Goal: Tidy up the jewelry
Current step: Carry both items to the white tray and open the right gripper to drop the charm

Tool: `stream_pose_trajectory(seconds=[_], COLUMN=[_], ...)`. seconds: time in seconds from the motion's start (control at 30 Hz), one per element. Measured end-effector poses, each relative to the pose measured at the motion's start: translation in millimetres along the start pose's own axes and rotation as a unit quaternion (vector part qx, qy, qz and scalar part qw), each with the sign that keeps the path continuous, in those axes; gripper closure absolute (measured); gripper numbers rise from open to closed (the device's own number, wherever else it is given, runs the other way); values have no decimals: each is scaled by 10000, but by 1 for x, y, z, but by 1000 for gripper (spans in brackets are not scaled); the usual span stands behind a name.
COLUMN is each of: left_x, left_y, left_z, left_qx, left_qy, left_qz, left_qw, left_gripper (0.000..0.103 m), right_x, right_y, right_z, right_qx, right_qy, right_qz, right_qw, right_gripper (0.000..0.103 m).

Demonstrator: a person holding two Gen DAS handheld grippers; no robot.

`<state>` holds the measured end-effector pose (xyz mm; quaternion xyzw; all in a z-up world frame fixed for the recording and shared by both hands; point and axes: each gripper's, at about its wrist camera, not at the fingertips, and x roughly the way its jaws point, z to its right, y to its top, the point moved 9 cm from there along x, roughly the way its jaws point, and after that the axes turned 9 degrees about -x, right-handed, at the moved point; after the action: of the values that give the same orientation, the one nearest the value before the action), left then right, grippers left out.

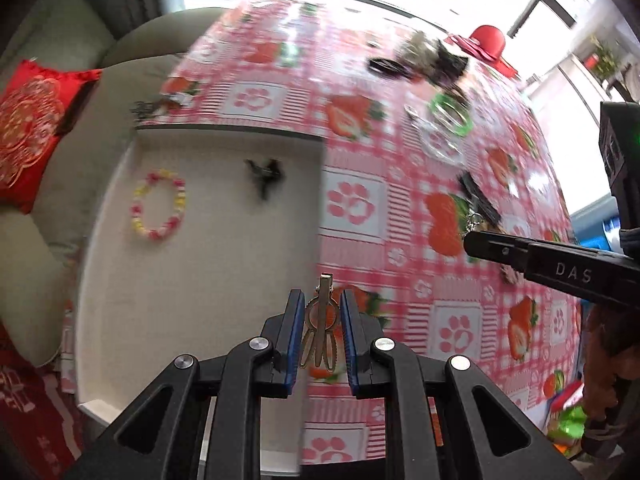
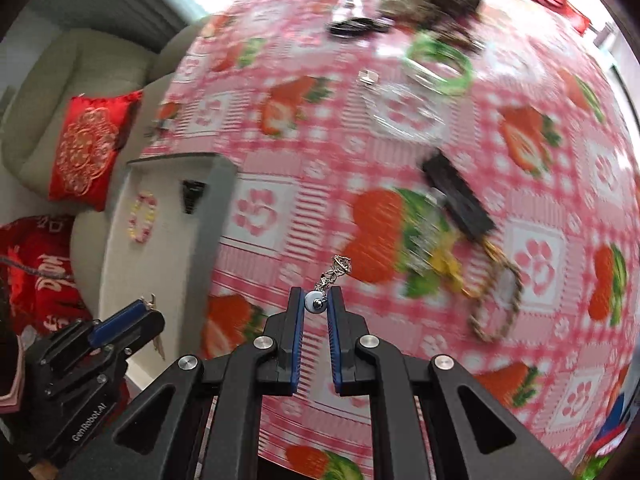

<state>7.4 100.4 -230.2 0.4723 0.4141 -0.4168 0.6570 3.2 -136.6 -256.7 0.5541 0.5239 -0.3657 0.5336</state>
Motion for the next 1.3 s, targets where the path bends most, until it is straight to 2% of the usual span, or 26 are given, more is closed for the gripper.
stream_pose_trajectory(seconds=[0.3, 0.57, 0.73, 0.97, 1.3], left_x=[-1, 31, 47, 58, 62], left_y=[23, 34, 40, 46, 55], left_z=[-79, -137, -150, -156, -155], left_qx=[-688, -1332, -1519, -1603, -1337], left_qy=[519, 862, 990, 1085, 1317], left_qz=[242, 133, 95, 134, 231], left_qw=[9960, 9873, 9834, 9810, 9820], left_gripper=[78, 78, 78, 78, 78], right_x=[19, 56, 89, 115, 134], right_y=[46, 81, 94, 102, 108], right_z=[-79, -141, -156, -156, -161], right_qx=[-847, -1398, -1597, -1649, -1823], right_qy=[459, 723, 649, 525, 354], right_qz=[20, -43, -203, -336, -406], right_qw=[9953, 9875, 9848, 9843, 9818], right_gripper=[91, 91, 91, 91, 91])
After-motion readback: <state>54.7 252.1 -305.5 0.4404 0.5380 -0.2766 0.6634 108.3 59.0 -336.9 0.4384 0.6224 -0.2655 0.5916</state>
